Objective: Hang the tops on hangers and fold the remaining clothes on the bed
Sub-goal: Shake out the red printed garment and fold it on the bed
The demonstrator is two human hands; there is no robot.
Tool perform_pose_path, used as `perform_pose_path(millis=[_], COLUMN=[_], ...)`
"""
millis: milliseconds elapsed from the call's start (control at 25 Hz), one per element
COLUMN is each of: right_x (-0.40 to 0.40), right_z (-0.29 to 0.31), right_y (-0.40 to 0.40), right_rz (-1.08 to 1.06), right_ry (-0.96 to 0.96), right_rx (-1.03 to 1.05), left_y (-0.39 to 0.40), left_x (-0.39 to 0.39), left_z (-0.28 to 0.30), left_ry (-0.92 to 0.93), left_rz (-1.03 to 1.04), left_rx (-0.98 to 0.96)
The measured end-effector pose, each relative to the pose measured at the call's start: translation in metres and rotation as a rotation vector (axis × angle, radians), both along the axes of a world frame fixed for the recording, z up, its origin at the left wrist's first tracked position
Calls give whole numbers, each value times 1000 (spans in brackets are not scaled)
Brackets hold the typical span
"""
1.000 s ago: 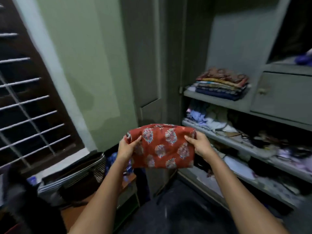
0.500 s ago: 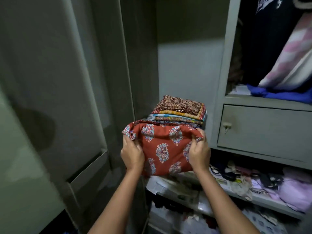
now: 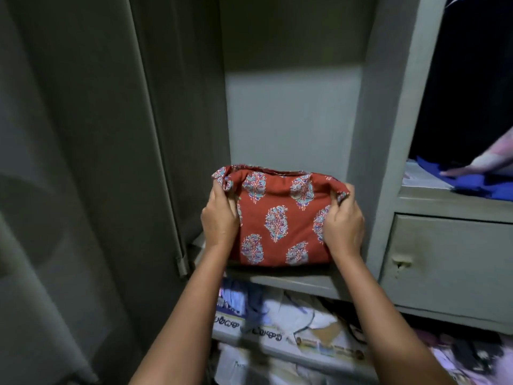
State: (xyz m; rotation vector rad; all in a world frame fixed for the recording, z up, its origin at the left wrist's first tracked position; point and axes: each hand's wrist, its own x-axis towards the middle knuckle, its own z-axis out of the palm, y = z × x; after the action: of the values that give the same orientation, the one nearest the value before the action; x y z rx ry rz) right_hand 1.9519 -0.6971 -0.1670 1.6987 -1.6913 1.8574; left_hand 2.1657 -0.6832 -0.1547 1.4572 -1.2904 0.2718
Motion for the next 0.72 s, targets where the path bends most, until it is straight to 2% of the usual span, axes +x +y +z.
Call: perform_pose_path(millis=[120, 200, 280, 360, 400, 480, 560, 720], right_x=[4, 4, 4, 9, 13, 23, 37, 66], right_z=[33, 54, 63, 54, 45, 34, 40, 23], right_y=[-42, -80, -122, -155, -163, -176, -188, -199], right_rz=[-68, -99, -97, -141, -154, -142, -73, 172], right_ry=[39, 58, 41, 135, 200, 283, 309, 468], right_rx=[61, 207, 404, 716, 819, 809, 767, 917], left_y=[-64, -110, -154, -186, -193, -201, -205, -214], left_x=[16, 23, 26, 25, 21, -2, -33, -52], left_z=[31, 51, 61, 53, 43, 26, 18, -9], left_ry=[-16, -33, -47, -136, -186, -301, -435, -633], left_rz=[-149, -255, -294, -122, -56, -65, -202, -362], left_rx=[-81, -16, 226, 569, 668, 626, 572, 813])
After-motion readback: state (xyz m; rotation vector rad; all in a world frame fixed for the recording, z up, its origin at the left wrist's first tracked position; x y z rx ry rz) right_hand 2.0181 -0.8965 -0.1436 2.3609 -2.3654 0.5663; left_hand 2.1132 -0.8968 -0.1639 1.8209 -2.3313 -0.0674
